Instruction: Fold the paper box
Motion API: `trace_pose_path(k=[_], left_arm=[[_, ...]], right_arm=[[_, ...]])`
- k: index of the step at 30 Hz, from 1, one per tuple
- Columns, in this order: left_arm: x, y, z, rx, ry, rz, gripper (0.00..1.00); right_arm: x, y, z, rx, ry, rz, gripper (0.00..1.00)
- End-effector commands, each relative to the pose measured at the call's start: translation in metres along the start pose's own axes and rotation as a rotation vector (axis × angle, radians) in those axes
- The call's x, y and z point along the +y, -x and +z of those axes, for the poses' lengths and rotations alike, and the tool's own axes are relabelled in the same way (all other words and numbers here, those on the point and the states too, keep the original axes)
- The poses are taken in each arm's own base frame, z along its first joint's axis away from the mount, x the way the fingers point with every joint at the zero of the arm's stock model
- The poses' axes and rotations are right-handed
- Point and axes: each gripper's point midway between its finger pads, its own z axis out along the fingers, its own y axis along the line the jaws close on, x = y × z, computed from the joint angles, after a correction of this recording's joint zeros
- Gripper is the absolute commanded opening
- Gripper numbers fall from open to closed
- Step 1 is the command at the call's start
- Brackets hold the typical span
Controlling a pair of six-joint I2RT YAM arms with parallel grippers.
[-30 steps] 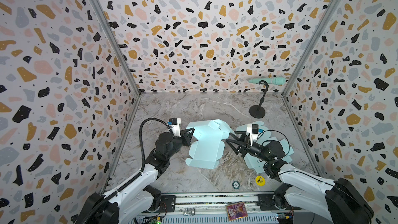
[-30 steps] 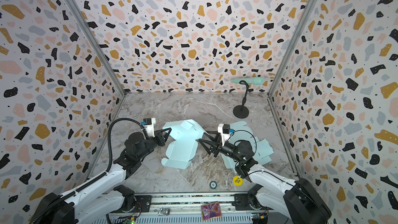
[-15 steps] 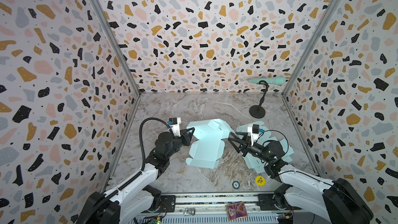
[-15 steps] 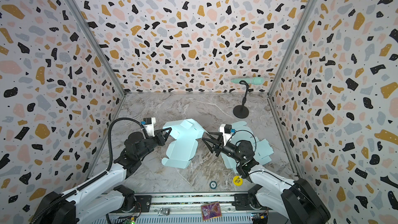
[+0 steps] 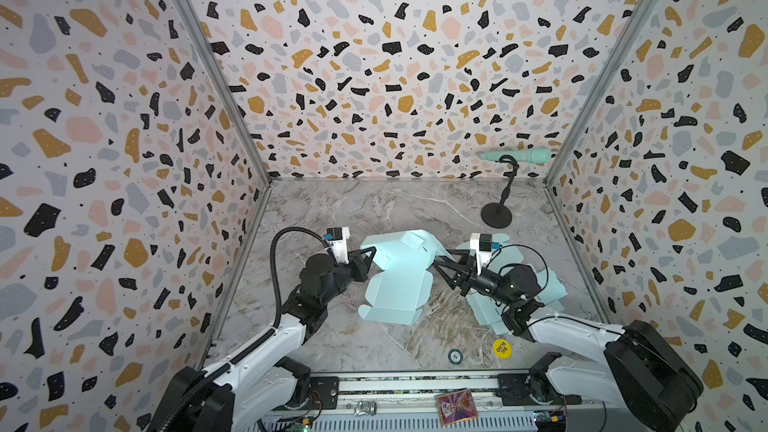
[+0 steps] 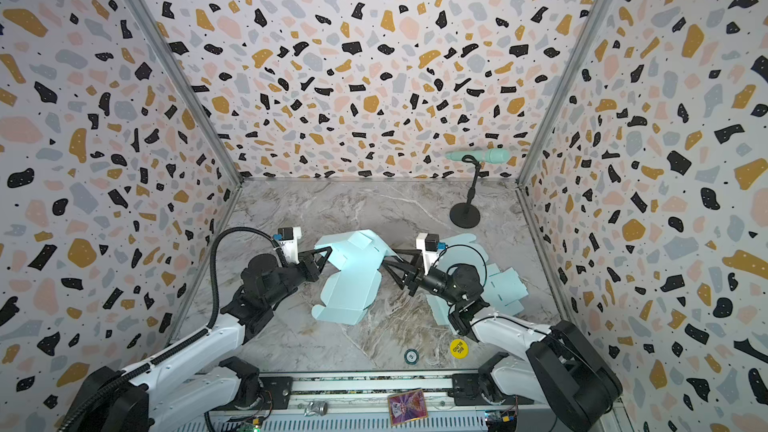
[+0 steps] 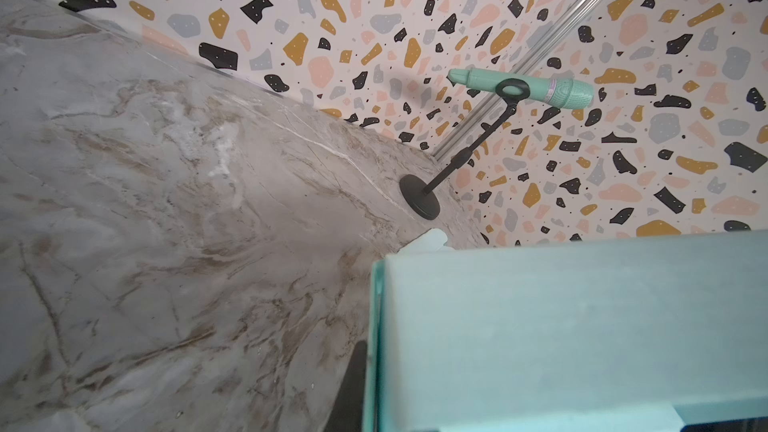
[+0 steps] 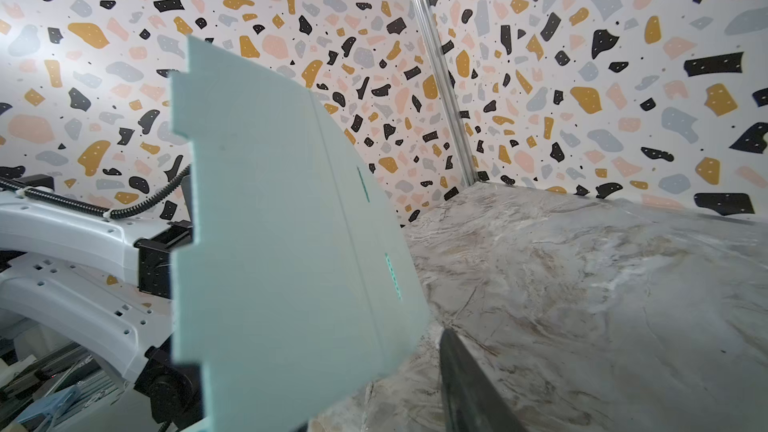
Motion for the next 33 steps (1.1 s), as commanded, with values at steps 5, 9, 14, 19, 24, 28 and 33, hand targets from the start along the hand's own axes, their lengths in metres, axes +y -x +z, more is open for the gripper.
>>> trace_pose_path(k=[5, 9, 14, 19, 24, 28, 33], left_arm=[[-0.005, 0.0, -0.001, -0.015, -0.043, 0.04, 0.0], [-0.003, -0.003, -0.001, -0.006, -0.037, 0.044, 0.0], [0.0, -0.004, -0.001, -0.005, -0.025, 0.046, 0.0], [0.002, -0.004, 0.0, -0.009, -0.012, 0.052, 0.0], [0.006, -0.005, 0.001, 0.0, 0.006, 0.058, 0.0], [0.01, -0.005, 0.0, -0.002, 0.029, 0.063, 0.0], [0.013, -0.007, -0.001, 0.029, 0.048, 0.115, 0.0]], right_arm=[[0.003, 0.005, 0.022, 0.001, 0.023, 0.001, 0.47], [-0.007, -0.014, 0.029, 0.083, -0.021, 0.023, 0.44], [-0.027, -0.04, 0.027, 0.206, -0.124, 0.018, 0.41], [-0.039, -0.056, 0.02, 0.299, -0.201, 0.001, 0.41], [-0.033, -0.047, 0.014, 0.287, -0.204, -0.018, 0.41], [-0.01, -0.013, -0.001, 0.194, -0.175, -0.076, 0.48], [0.014, 0.021, -0.03, 0.122, -0.143, -0.158, 0.5]])
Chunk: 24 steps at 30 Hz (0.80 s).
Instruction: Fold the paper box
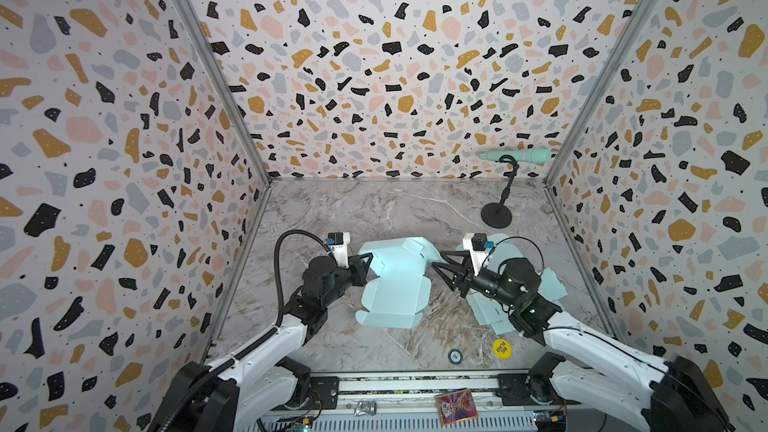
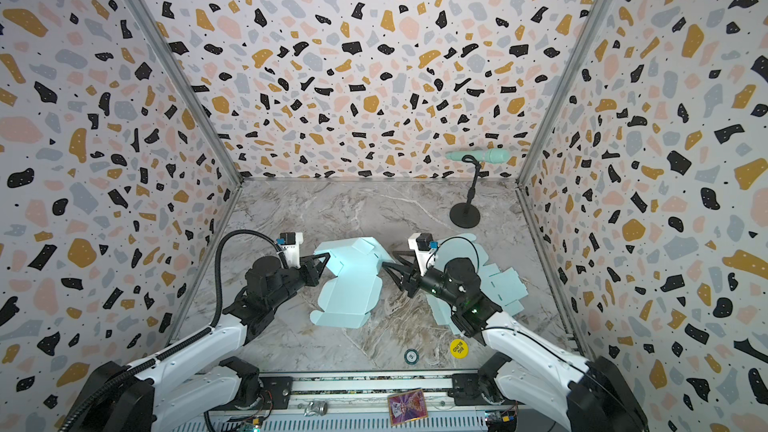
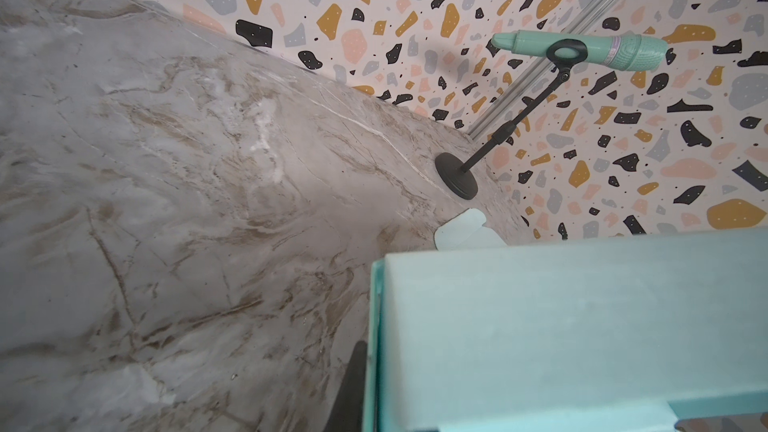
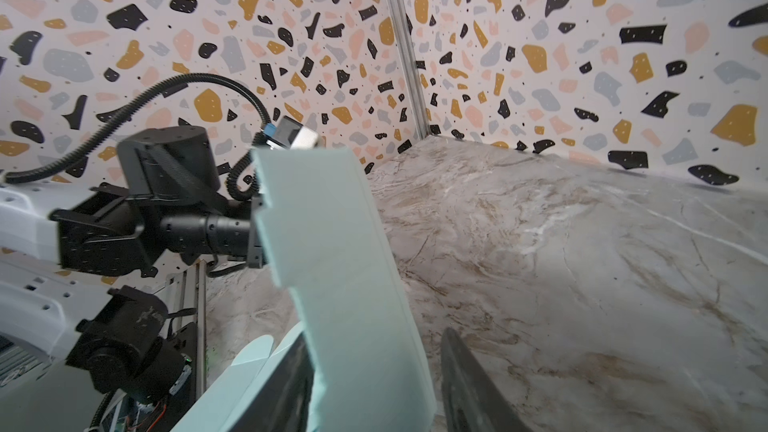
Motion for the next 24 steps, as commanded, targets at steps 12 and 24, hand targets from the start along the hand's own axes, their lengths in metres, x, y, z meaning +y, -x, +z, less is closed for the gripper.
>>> trace_pose_path(k=[12, 24], left_arm=[[-0.016, 0.007, 0.002, 0.054, -0.072, 0.102, 0.0], [-0.012, -0.004, 0.012, 0.106, -0.073, 0.094, 0.0]], right_arm=[[-0.022, -0.009, -0.031, 0.067, 0.016, -0.077, 0.46], [0.012, -0.026, -0.003, 0.114, 0.179, -0.11, 0.4]])
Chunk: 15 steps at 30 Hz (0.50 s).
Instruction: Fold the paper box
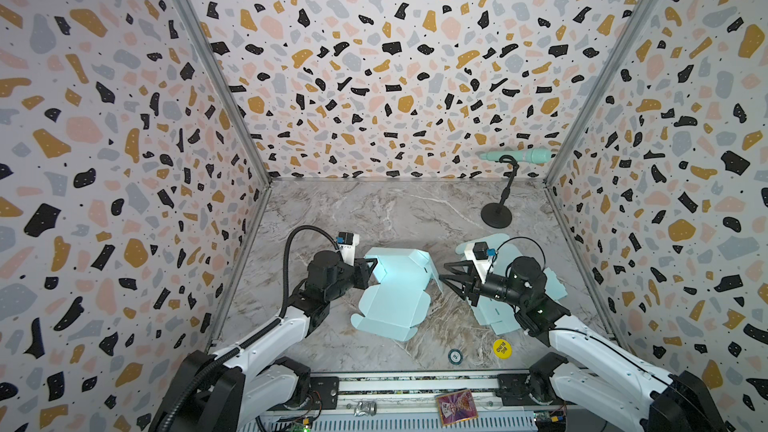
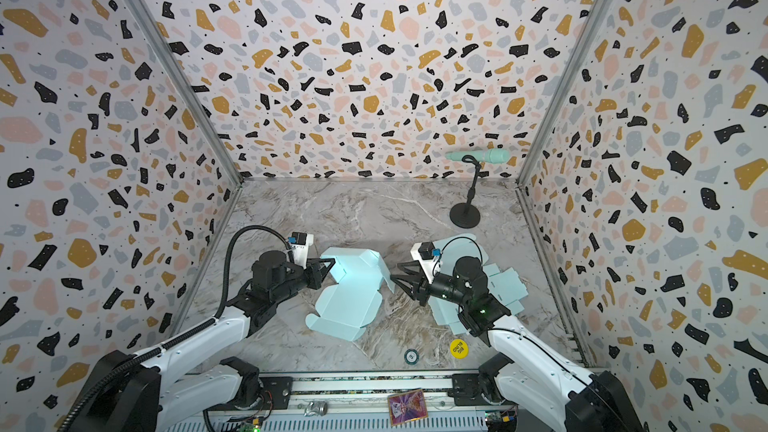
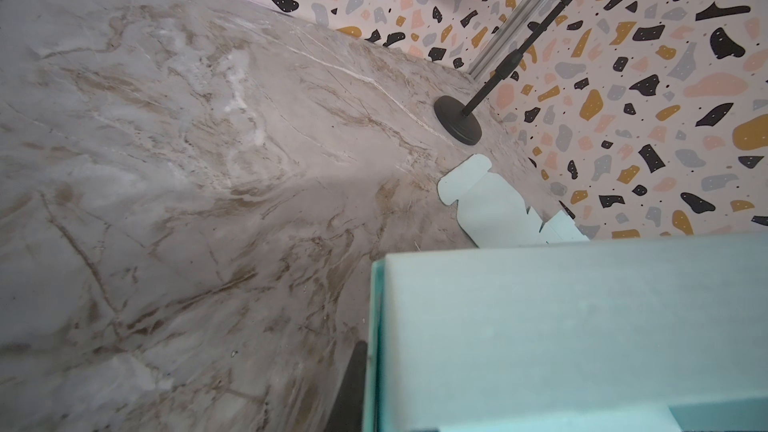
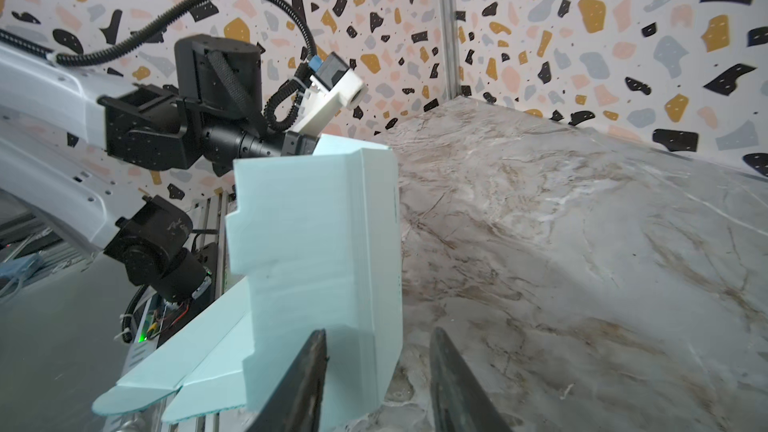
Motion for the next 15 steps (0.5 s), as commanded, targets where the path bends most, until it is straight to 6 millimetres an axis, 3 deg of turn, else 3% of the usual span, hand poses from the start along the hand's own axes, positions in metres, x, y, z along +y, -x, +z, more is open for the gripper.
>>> trace_pose_path(k=[1, 15], left_arm=[[-0.012, 0.019, 0.0, -0.041, -0.045, 0.035, 0.0], [-0.011, 0.013, 0.003, -0.021, -0.022, 0.05, 0.0]], right_arm=[[0.013, 0.026, 0.005, -0.06, 0.056, -0.074, 0.4], [0.01, 0.02, 0.045, 0.01, 0.088, -0.068, 0.25]])
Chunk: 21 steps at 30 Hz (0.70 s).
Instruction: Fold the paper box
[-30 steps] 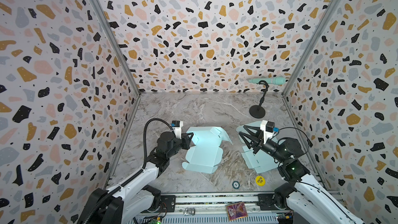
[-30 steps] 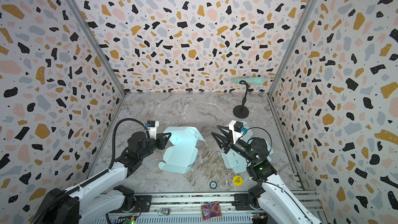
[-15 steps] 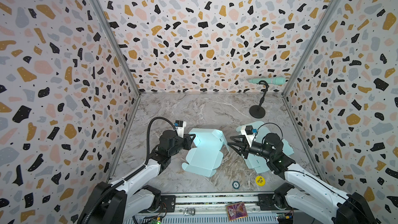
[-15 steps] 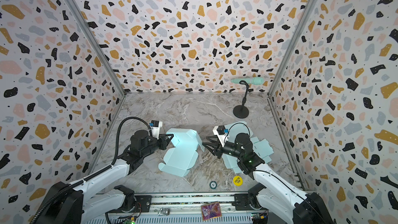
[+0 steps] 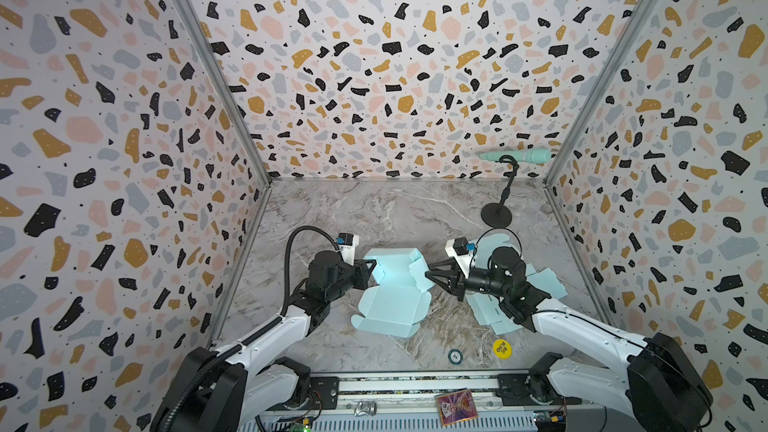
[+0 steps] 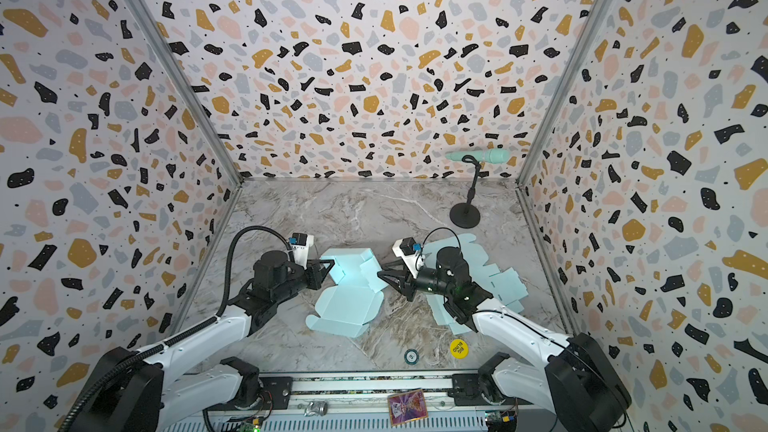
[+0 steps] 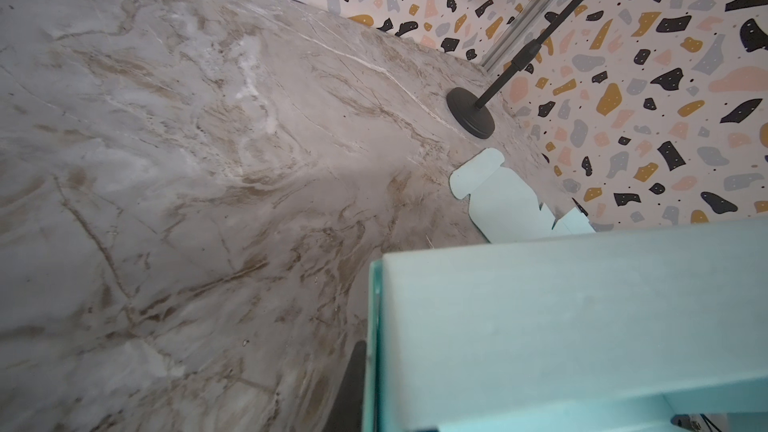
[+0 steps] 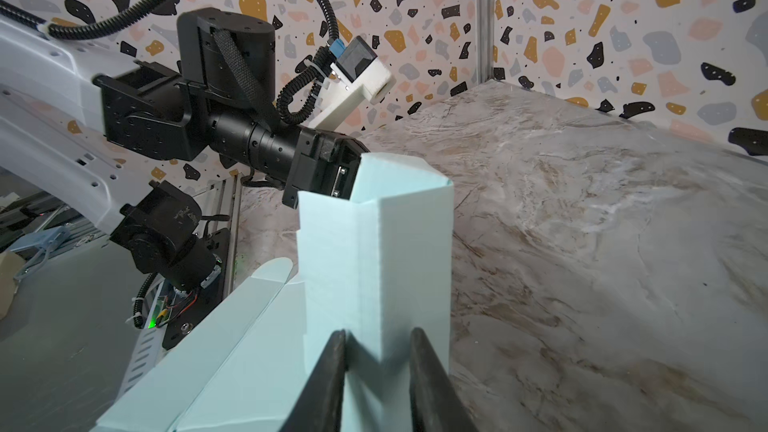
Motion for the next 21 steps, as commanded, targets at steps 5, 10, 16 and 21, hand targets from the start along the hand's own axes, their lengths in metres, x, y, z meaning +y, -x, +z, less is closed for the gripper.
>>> trace_pose_path(k=[5, 10, 16, 21], left_arm=[[-0.013, 0.016, 0.0, -0.037, -0.016, 0.037, 0.0], [-0.007, 0.016, -0.002, -0.055, 0.023, -0.008, 0.0], [-0.004, 0.017, -0.008, -0.072, 0.075, -0.029, 0.0], [0.0, 0.016, -0.014, -0.089, 0.114, -0.053, 0.0]], right_arm=[[-0.001, 0.016, 0.022, -0.001, -0.049, -0.047, 0.23], [-0.012, 0.0, 0.043, 0.086, -0.179, -0.045, 0.32], [-0.025, -0.007, 0.056, 0.146, -0.341, -0.052, 0.38], [-0.04, -0.014, 0.06, 0.196, -0.465, -0.04, 0.39]])
